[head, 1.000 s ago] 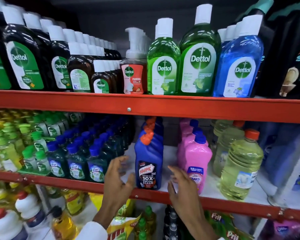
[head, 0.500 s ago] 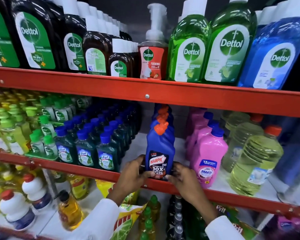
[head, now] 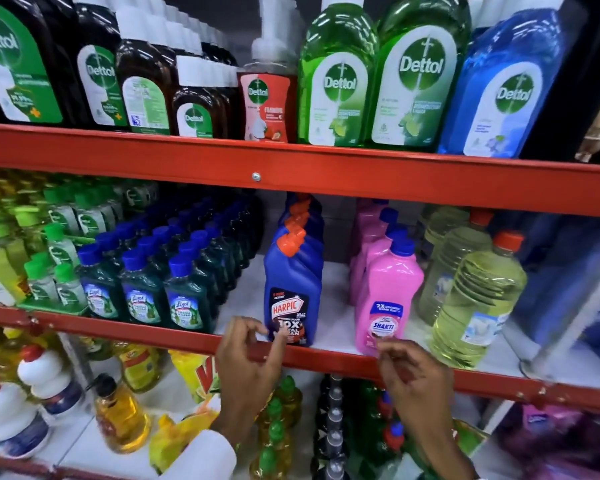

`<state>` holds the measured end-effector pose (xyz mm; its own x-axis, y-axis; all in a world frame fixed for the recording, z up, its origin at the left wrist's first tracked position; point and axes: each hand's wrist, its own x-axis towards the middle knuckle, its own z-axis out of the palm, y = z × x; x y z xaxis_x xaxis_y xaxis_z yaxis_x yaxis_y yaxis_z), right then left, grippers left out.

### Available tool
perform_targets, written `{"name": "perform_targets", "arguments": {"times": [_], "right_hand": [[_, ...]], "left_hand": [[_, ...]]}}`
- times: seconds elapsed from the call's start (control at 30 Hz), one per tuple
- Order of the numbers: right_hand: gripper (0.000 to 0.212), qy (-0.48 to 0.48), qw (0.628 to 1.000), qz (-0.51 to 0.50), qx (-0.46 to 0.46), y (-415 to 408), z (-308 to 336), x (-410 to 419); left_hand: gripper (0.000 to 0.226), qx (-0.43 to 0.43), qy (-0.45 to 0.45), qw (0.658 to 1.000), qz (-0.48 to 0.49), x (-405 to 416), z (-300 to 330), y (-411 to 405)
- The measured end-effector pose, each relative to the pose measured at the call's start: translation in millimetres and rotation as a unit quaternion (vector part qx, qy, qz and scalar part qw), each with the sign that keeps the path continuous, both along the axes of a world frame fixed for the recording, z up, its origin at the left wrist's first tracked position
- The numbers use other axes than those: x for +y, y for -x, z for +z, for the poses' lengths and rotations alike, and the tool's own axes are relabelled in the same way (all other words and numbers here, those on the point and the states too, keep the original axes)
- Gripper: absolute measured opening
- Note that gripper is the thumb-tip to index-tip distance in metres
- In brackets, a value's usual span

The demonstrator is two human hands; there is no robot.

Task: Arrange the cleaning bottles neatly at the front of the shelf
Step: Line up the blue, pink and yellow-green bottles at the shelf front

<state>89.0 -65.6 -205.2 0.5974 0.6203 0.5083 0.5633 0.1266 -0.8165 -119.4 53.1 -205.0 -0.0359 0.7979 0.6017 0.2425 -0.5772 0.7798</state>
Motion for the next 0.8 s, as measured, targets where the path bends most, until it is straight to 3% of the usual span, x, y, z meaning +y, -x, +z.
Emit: {"name": "perform_targets", "arguments": {"times": [0.1, 0.17, 0.33, 0.5, 0.8], "right_hand": [[0.036, -0.019, 0.998, -0.059, 0.007, -28, -3, -12], [0.039, 0.02, 0.998, -0.052, -0.011, -41, -2, -10], [0.047, 0.136, 0.983, 0.056, -0.108, -60, 7, 4], [0.042, 0.156, 0.977, 0.091, -0.115, -67, 15, 9], [0.032, 0.159, 0.979, 0.073, -0.104, -71, 12, 6]], "left_hand": [[0.022, 0.071, -0.045, 0.992, -0.092, -25, -2, -34], [0.017, 0.125, -0.022, 0.982, -0.139, -28, 2, -61], [0.053, 0.172, 0.059, 0.961, -0.207, -17, 13, -105], [0.044, 0.22, 0.081, 0.957, -0.168, -14, 22, -116], [0.04, 0.187, 0.08, 0.963, -0.175, -13, 12, -117]]}}
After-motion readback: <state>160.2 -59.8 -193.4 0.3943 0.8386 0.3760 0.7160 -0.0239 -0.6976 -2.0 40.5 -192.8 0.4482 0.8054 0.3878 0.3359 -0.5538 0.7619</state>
